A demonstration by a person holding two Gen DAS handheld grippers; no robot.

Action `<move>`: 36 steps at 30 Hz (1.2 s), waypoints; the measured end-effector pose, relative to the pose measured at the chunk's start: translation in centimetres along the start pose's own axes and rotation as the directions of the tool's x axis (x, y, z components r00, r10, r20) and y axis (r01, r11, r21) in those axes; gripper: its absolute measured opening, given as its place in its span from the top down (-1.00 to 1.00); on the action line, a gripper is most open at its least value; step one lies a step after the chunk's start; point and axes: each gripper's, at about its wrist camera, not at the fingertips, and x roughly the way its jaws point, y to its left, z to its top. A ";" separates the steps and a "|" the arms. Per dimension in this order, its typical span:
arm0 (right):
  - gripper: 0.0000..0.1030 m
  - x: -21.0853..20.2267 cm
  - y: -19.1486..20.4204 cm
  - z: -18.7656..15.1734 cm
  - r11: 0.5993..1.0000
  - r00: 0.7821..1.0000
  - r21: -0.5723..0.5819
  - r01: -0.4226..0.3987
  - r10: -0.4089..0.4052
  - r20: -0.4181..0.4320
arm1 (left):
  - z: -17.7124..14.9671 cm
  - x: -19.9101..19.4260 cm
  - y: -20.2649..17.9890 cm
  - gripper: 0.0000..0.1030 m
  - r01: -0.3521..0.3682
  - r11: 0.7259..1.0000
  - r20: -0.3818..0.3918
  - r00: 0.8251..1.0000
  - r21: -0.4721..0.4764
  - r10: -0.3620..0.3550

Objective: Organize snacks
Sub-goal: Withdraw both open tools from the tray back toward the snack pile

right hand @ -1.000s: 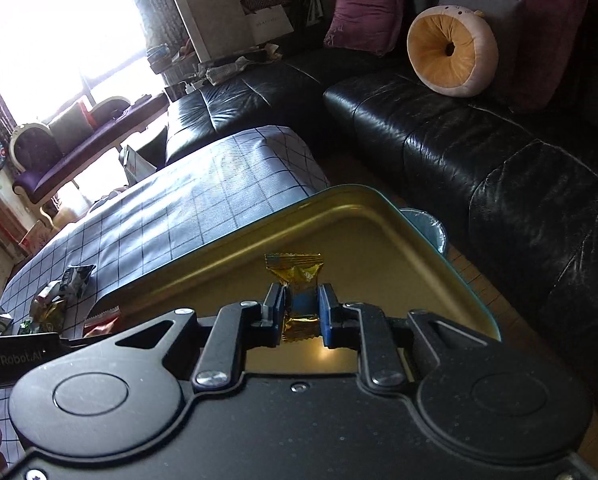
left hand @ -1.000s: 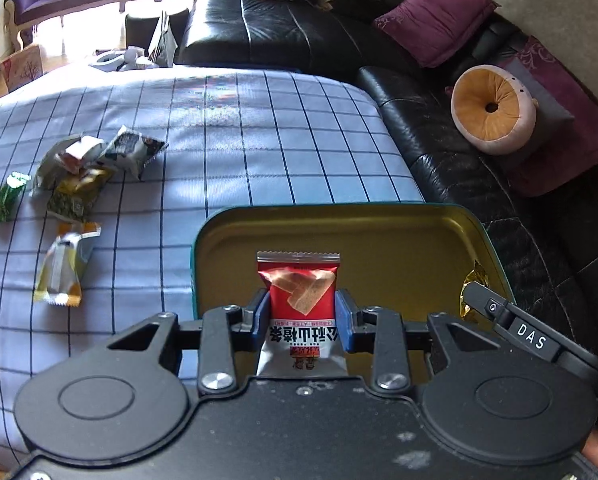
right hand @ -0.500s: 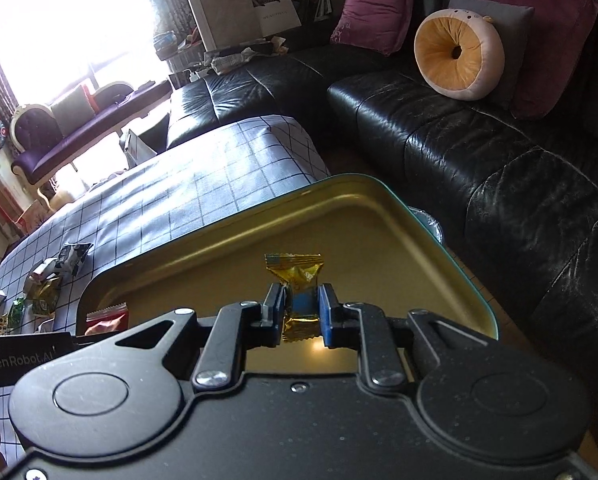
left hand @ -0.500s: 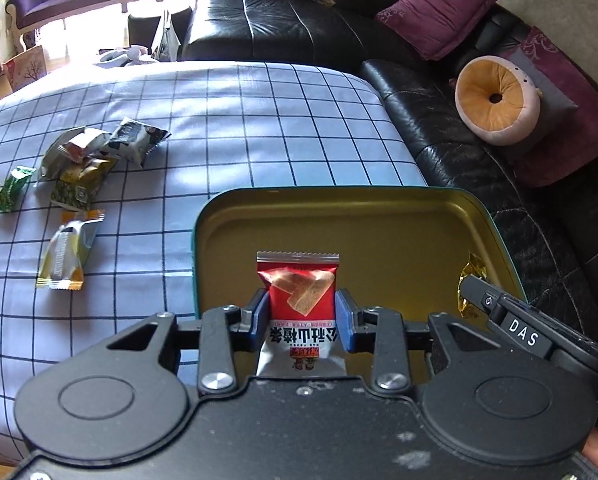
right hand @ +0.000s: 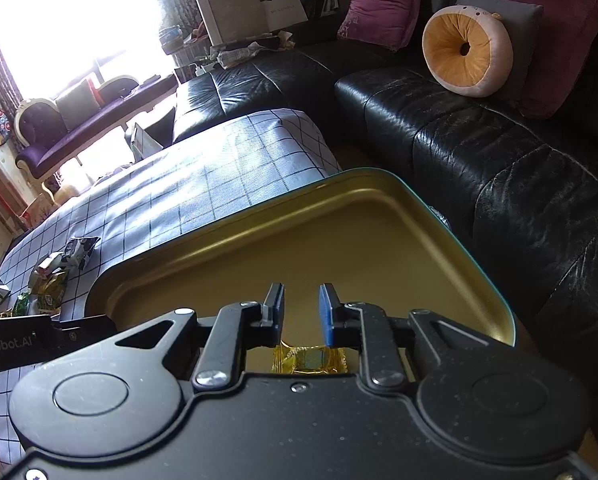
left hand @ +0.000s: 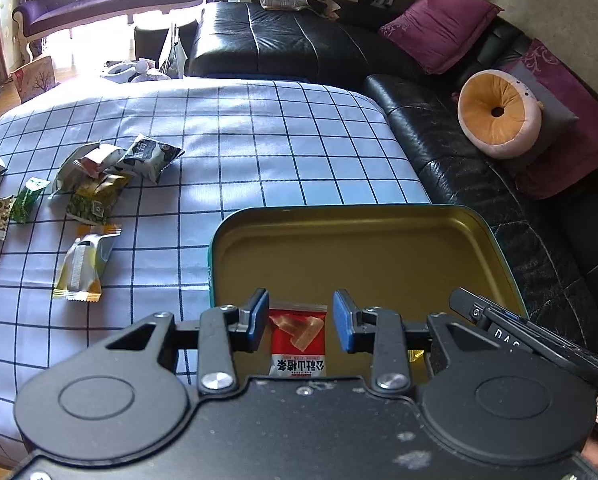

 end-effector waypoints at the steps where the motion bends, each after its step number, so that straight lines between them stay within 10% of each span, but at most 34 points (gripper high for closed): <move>1: 0.43 0.0 0.0 0.0 1.000 1.000 0.002 0.001 -0.001 0.001 | 0.0 -0.1 0.0 0.35 -0.003 1.000 0.005 1.000 0.000 0.003; 23: 0.43 0.4 3.9 0.2 1.000 0.998 0.015 0.022 -0.023 0.055 | 1.7 -4.8 2.0 0.31 0.006 0.996 0.076 0.997 -0.090 0.001; 36: 0.42 -2.0 5.2 -1.2 1.000 0.996 0.015 0.000 -0.001 0.084 | -2.7 -10.2 0.9 0.25 -0.113 0.992 0.111 0.987 -0.054 0.118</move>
